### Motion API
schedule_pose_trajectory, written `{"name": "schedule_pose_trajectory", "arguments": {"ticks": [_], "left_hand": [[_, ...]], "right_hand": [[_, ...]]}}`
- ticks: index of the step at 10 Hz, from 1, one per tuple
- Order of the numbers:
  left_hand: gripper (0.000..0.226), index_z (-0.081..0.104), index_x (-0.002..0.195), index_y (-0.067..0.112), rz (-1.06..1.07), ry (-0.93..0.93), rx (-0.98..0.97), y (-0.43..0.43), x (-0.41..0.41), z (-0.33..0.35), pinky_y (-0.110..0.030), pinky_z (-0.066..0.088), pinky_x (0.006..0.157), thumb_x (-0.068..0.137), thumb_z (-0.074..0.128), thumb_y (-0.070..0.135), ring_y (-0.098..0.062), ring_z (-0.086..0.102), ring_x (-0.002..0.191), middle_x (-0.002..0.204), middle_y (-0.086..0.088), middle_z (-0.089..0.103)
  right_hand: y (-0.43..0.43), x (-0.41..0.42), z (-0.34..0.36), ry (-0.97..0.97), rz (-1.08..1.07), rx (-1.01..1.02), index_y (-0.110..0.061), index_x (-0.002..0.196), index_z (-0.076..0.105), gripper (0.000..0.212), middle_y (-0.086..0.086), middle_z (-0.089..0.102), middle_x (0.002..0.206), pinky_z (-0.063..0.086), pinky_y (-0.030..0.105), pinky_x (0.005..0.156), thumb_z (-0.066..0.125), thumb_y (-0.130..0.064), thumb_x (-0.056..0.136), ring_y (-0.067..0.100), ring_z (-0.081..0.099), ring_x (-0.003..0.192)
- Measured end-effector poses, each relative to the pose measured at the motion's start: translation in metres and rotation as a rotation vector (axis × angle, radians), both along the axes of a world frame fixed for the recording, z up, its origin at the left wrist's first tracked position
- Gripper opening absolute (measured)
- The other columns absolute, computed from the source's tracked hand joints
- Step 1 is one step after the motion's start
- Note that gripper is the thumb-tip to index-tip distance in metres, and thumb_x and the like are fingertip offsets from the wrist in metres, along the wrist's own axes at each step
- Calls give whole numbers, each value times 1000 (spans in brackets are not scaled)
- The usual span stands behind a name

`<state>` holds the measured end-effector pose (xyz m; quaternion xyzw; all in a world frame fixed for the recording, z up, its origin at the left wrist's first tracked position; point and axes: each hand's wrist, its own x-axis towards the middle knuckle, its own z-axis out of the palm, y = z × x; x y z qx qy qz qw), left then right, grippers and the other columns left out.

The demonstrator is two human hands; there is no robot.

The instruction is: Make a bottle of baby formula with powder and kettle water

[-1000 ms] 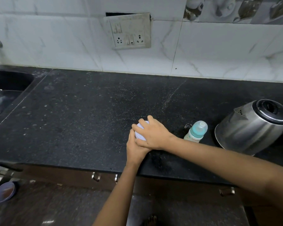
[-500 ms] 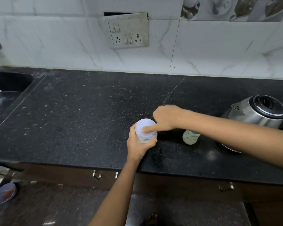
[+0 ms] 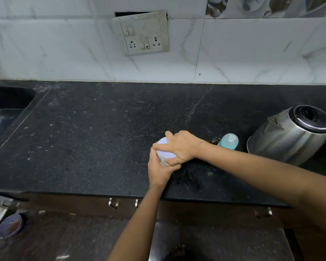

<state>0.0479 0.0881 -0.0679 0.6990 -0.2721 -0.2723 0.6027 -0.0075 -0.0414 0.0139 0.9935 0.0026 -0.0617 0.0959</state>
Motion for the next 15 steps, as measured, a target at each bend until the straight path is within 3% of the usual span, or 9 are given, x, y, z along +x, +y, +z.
{"name": "schedule_pose_trajectory", "arguments": {"ticks": [1,2,4,5,6,7,10,14,15], "left_hand": [[81,46,118,40,24,-5,10,-2,-2,-2,-48,57,75,51,89,22,-16,66,95,105,7,66],[80,43,119,48,45,-16,34,-4,-7,4,-25,55,75,55,89,29,2,62,95,105,17,65],[82,41,128,39,5,-105,44,1,-2,7,-10,46,75,58,85,37,2,57,105,119,15,59],[109,33,142,24,-13,-229,125,7,6,-5,-31,41,102,50,87,51,-12,44,127,141,3,45],[108,34,143,11,36,-226,161,19,4,-21,-40,37,109,54,91,38,-18,44,128,142,-6,44],[83,45,134,15,72,-169,119,24,-3,-27,-39,44,103,64,88,21,-15,55,116,130,-2,55],[72,45,136,19,34,-191,144,-18,4,-22,-25,38,95,74,80,21,-8,49,112,127,4,54],[74,40,138,15,-45,-192,218,-48,17,-14,-27,36,98,75,80,21,-21,49,123,133,-4,54],[96,30,144,12,-103,-197,217,-40,16,-12,-32,34,107,68,84,35,-21,42,131,142,-4,45]], "right_hand": [[17,-4,1,-19,-230,39,-35,147,23,68,16,49,106,33,30,55,28,-65,86,21,33,50],[40,-6,-4,-66,-578,206,-33,148,21,71,17,50,113,37,33,61,40,-65,87,27,45,66],[64,-30,-17,-386,-1007,685,-15,148,17,93,9,62,120,46,40,83,47,-72,80,31,61,106],[82,-78,-39,-677,-1023,812,-16,144,25,79,-3,61,94,51,40,78,57,-57,85,20,63,89],[77,-124,-71,-935,-1168,852,-11,131,43,59,-2,53,93,51,42,76,71,-32,84,18,58,77],[46,-153,-84,-1000,-1295,870,-8,134,42,65,3,52,108,47,27,70,76,-21,80,13,55,71],[-22,-144,-89,-839,-1162,844,-9,123,53,52,2,49,106,38,8,61,76,-13,77,3,48,71],[-53,-129,-89,-719,-1188,806,-9,130,50,59,10,54,124,44,42,98,75,-15,77,29,50,117],[-41,-130,-90,-830,-1215,819,-6,147,27,86,13,40,144,33,45,110,77,-17,78,31,35,135]]}}
